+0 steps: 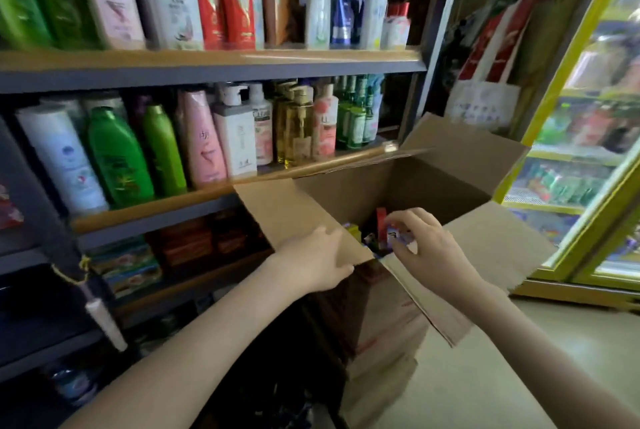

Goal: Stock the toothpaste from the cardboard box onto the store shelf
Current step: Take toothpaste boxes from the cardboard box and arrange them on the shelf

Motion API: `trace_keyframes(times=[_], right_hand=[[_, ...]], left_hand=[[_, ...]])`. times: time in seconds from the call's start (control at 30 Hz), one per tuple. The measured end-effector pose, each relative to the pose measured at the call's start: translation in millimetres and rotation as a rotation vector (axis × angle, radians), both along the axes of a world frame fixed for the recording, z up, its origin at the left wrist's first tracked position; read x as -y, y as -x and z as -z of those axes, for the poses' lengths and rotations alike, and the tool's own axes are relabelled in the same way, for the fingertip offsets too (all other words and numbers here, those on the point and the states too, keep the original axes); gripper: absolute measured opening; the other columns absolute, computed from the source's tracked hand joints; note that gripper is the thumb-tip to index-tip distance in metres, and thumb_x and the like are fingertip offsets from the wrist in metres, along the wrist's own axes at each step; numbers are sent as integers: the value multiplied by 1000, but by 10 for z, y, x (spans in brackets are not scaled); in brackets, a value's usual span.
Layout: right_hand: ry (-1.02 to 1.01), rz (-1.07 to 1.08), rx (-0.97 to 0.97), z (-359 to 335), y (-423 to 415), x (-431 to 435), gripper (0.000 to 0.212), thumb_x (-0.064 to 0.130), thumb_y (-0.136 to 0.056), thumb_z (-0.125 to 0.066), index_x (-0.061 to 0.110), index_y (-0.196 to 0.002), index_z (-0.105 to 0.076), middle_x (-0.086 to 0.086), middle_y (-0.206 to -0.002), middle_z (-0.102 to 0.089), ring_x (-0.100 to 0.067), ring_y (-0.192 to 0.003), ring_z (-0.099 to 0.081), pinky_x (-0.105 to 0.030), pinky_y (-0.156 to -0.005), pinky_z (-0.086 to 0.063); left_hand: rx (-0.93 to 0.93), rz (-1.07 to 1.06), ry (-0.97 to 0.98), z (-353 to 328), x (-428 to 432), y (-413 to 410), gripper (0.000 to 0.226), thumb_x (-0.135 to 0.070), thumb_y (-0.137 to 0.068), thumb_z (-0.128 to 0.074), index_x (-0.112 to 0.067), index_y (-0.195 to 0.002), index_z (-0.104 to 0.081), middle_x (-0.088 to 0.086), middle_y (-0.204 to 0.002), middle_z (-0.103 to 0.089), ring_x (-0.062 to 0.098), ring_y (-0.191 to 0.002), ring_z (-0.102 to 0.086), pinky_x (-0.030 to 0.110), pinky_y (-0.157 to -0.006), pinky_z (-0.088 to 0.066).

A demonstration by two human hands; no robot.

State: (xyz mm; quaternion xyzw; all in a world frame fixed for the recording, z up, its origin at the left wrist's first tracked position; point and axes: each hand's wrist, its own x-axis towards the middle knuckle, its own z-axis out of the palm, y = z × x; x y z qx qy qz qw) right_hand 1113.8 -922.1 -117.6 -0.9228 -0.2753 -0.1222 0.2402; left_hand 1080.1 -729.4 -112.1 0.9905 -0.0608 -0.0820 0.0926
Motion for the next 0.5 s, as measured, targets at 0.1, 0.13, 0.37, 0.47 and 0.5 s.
trace_keyframes(times=[0.1,0.13,0.37,0.47,0.5], right_hand=[[13,3,-52,138,-535,167,37,8,-89,-59,11,-125,-55,-1,-118,-50,-18,-116,-47,-16,-96,-34],[25,-7,-68,182,-715,207,39,8,-89,-58,11,-127,-53,-3,-122,-49,-19,-119,-45,-23,-100,-36],[220,-143,-177,392,-1859,391,54,15,-93,-56,14,-143,-36,-4,-135,-41,-20,-128,-36,-23,-103,-31],[283,-228,-211,438,-2205,377,62,17,-93,-58,13,-147,-28,-5,-138,-38,-21,-131,-32,-26,-107,-26],[296,-258,-212,460,-2295,364,64,18,-92,-59,12,-147,-27,-6,-139,-38,-21,-131,-32,-26,-108,-26]], left_hand=[[99,-2,66,151,169,-492,65,-52,-93,-48,-17,-146,-34,6,-143,-41,27,-128,-43,44,-101,-42],[140,9,89,214,216,-655,64,-52,-93,-48,-18,-145,-35,5,-142,-41,26,-128,-43,44,-101,-43],[46,-52,-17,527,128,-1556,90,-62,-87,-53,-25,-155,-7,3,-162,-3,28,-146,-13,40,-111,-30],[-13,-38,-98,605,163,-1707,101,-76,-79,-49,-29,-154,-1,4,-162,5,28,-148,-6,46,-120,-14],[-20,-24,-112,622,198,-1716,102,-80,-77,-47,-31,-154,-1,5,-162,5,26,-148,-5,46,-120,-9]])
